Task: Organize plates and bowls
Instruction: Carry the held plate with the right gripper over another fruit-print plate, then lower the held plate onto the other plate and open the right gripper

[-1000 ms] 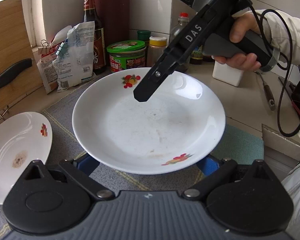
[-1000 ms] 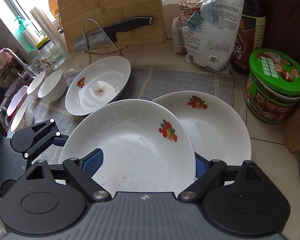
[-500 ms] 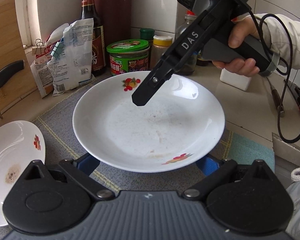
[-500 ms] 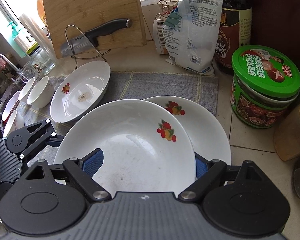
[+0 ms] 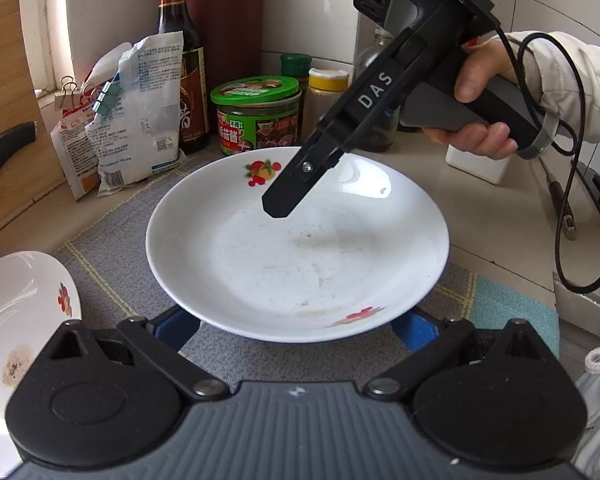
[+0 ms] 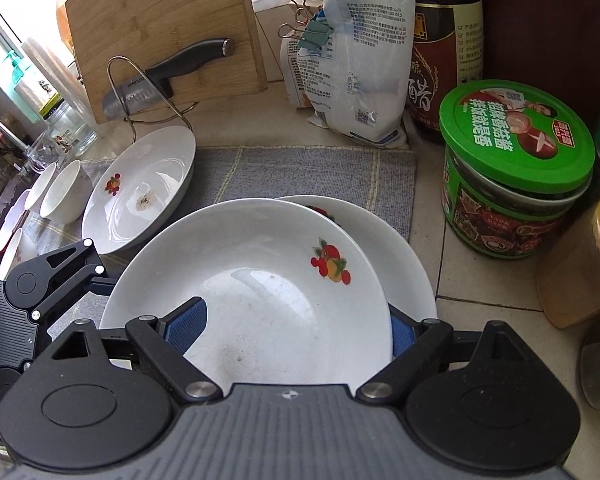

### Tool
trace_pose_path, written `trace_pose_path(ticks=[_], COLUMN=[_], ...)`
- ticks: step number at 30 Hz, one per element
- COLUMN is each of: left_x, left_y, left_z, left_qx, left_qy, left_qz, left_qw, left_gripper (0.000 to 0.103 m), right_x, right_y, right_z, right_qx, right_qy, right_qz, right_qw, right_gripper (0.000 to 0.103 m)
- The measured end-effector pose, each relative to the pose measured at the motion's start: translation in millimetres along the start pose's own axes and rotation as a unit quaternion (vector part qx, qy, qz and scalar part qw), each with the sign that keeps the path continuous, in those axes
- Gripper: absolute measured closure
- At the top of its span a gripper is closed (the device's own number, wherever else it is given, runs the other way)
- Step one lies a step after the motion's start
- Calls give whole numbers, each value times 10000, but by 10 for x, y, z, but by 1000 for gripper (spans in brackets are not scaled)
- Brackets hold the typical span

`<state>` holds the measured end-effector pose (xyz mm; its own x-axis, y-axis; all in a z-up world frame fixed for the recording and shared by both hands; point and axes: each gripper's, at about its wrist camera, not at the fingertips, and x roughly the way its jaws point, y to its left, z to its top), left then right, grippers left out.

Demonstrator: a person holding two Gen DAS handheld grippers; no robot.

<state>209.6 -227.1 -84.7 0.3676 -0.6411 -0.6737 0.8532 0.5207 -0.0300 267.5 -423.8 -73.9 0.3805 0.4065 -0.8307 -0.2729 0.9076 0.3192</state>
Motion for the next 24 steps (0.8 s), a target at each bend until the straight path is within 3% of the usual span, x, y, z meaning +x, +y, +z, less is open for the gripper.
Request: trace_pose_path(ticks=[24], left_x=[30], left_y=[36], left_z=[24], left_qx=[71], left_qy=[40], left_qz=[19], left_qw=[10000], left_gripper=[2], right_x=[-62], right_y=[-61], right_z=[-101], right_qx=[165], right_qy=[-3], right_qz=[-153], right_qw=[9997], right_gripper=[9])
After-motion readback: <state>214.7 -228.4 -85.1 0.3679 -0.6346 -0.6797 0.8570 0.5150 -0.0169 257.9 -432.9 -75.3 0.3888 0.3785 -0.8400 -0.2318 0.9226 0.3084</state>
